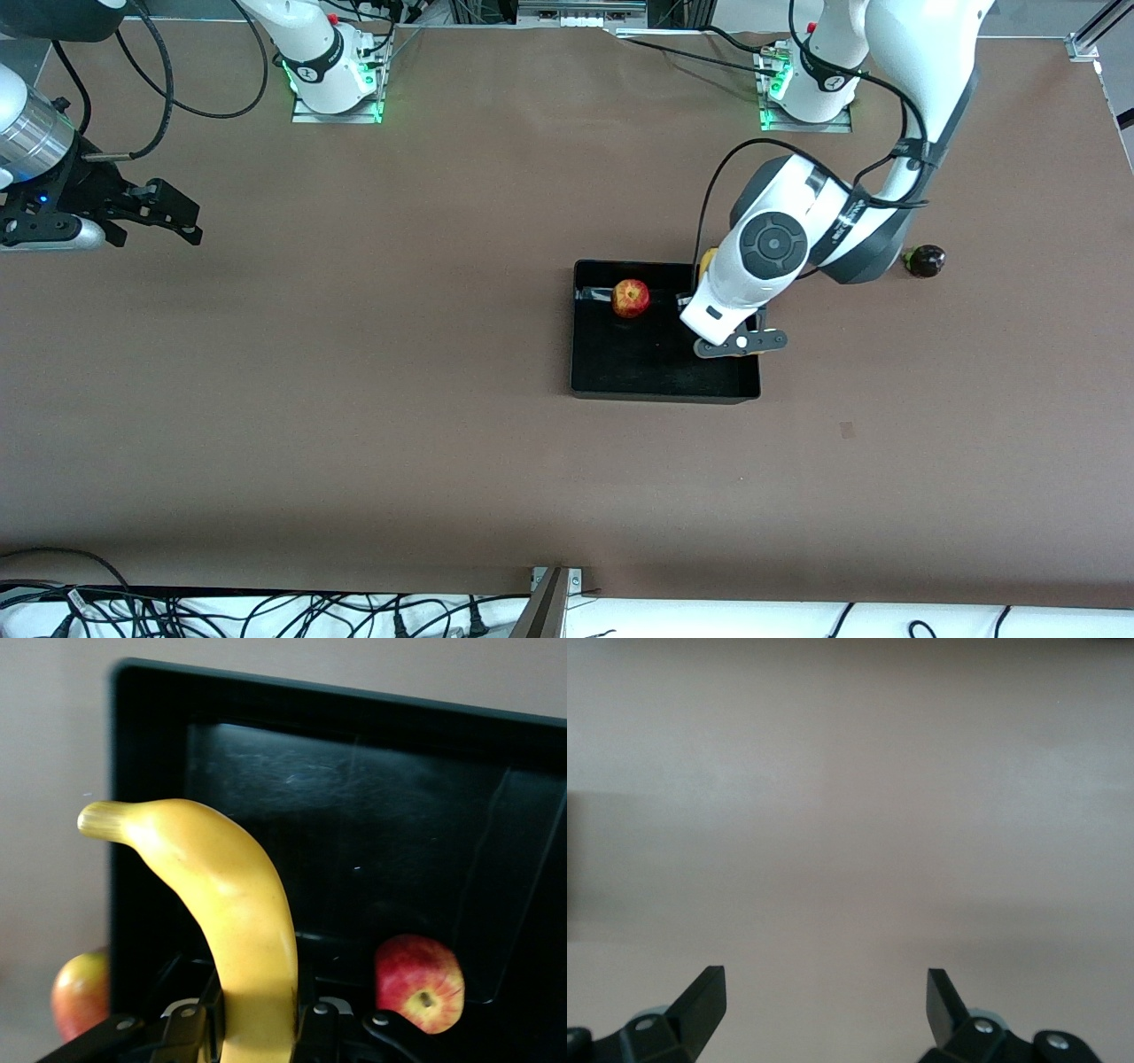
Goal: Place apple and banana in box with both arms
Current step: 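Carry the banana over the box with the left gripper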
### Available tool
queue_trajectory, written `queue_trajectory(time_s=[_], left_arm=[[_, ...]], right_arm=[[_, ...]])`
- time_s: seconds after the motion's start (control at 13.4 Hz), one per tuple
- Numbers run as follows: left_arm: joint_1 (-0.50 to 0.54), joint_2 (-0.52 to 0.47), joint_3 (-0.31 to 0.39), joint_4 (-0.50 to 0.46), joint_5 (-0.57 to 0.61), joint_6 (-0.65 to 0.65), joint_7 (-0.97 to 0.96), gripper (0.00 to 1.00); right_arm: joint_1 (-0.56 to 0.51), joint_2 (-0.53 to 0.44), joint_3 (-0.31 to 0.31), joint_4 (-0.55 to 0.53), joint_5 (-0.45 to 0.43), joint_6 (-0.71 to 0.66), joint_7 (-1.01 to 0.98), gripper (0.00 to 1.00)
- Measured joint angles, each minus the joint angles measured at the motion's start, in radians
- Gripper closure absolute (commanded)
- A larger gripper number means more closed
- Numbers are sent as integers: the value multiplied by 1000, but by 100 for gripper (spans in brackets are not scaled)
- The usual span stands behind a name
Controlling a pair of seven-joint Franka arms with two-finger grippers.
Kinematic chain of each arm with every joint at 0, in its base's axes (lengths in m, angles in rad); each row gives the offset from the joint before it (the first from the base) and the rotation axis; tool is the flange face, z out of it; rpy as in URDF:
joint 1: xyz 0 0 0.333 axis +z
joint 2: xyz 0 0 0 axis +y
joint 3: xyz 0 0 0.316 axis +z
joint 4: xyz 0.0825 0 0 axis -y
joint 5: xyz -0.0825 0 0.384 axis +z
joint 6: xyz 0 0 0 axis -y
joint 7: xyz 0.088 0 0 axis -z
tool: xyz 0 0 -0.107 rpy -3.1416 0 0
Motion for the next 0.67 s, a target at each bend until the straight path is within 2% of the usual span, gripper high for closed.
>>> queue_trajectory(time_s=[0.3, 0.45, 0.52, 0.6, 0.67], left_arm=[[-13, 125, -2, -10, 101, 147, -49, 100], [-13, 168, -2, -12, 126, 181, -69, 100], [-13, 181, -2, -12, 142, 196, -82, 74], [-13, 191, -3, -13, 161, 203, -96, 3], [-13, 200, -4, -13, 176, 206, -101, 0]], right_arm=[[0, 0, 0, 1, 0, 1, 0, 0], [0, 0, 0, 1, 0, 1, 0, 0], [0, 0, 0, 1, 0, 1, 0, 0], [0, 0, 0, 1, 0, 1, 0, 0], [0, 0, 0, 1, 0, 1, 0, 0]])
